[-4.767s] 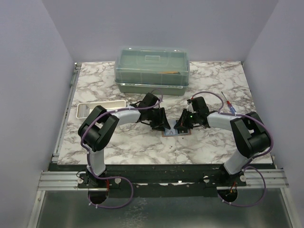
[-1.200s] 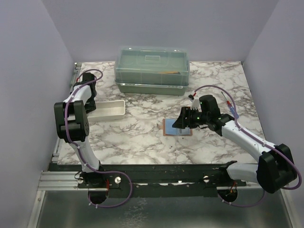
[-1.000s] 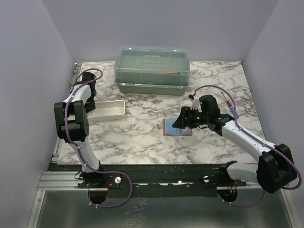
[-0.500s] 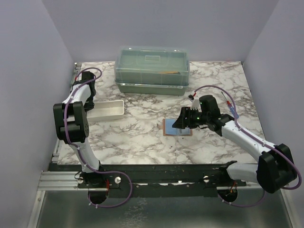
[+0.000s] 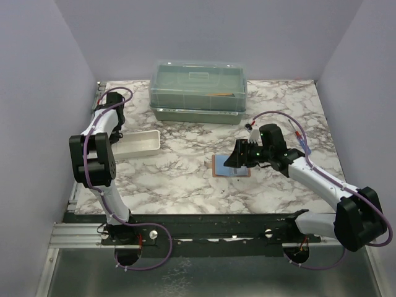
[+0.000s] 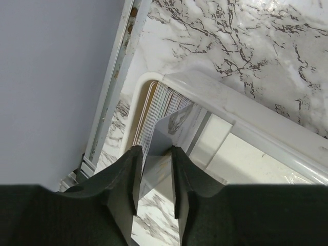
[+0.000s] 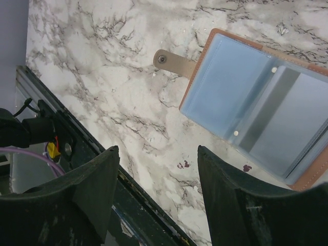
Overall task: Put the credit cards into the card holder
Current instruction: Pick up the credit card from the storage box, then insert the credit card into the card holder.
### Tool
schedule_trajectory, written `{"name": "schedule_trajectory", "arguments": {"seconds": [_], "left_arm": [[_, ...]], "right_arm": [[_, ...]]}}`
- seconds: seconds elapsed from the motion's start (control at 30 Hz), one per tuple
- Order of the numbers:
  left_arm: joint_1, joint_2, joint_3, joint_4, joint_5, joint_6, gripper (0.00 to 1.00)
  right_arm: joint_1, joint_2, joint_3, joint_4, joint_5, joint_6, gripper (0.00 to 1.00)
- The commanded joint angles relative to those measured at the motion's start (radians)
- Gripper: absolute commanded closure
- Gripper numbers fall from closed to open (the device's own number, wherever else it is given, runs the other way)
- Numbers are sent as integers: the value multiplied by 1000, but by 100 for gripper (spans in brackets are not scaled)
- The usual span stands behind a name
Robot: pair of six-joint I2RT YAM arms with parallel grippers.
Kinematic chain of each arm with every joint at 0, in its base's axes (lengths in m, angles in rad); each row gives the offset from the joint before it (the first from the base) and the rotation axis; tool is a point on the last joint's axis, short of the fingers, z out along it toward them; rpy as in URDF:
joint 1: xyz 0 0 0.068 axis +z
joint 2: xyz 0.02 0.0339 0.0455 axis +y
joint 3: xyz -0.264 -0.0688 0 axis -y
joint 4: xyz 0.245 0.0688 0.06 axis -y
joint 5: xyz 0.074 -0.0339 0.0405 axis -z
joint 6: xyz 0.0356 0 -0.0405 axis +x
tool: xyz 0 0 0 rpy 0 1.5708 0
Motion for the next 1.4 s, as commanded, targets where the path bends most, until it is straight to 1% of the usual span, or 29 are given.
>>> {"name": "schedule_trajectory", "arguments": {"seconds": [0.0, 0.17, 0.23, 0.3, 0.4, 0.5, 0.57, 0.6, 0.7, 0.77, 0.8, 0.9, 0.93, 1.03, 1.07, 1.13, 1.17, 1.2, 1.37], "left_arm": [[-11, -35, 40, -35, -26, -9, 69], [-42, -46, 64, -70, -24, -17, 83], [-57, -55, 75, -94, -22, -27, 85], [-71, -69, 81, -116, -12, -39, 92], [-85, -95, 84, -148, 27, -59, 97], [-108, -134, 97, -196, 91, -90, 98], [-118, -175, 102, -222, 160, -118, 100], [-153, -200, 103, -227, 241, -131, 100], [-204, -269, 93, -207, 487, -188, 100], [-255, -311, 67, -134, 674, -223, 100], [-290, -331, 40, -75, 756, -251, 100], [-396, -383, -85, 194, 1010, -368, 100], [-430, -387, -122, 276, 1064, -403, 100], [-526, -391, -251, 550, 1145, -525, 100], [-551, -383, -298, 665, 1175, -575, 100], [-591, -345, -381, 884, 1251, -675, 100], [-613, -317, -408, 972, 1268, -711, 100], [-636, -284, -417, 1023, 1281, -726, 100], [-715, -125, -409, 1132, 1328, -740, 100]], "right_arm": [[5, 15, -9, 18, -18, 5, 35], [5, 34, 0, 6, -14, 1, 35], [5, 42, 5, -1, -12, -1, 36], [5, 53, 13, -10, -8, -3, 36], [5, 68, 20, -22, 5, -6, 37], [5, 77, 26, -33, 26, -8, 37], [5, 82, 30, -41, 49, -11, 37], [5, 86, 34, -45, 63, -13, 37], [3, 103, 44, -68, 117, -16, 37], [1, 116, 48, -70, 145, -15, 37], [-3, 126, 51, -68, 154, -15, 39], [-34, 168, 60, -57, 148, -4, 49], [-46, 183, 62, -51, 142, -1, 53], [-79, 221, 65, -40, 143, 7, 65], [-89, 231, 63, -31, 143, 7, 68], [-109, 257, 59, -13, 144, 10, 77], [-120, 273, 58, -4, 145, 10, 81], [-129, 285, 54, 4, 146, 11, 84], [-141, 321, 27, 23, 201, 15, 95]]}}
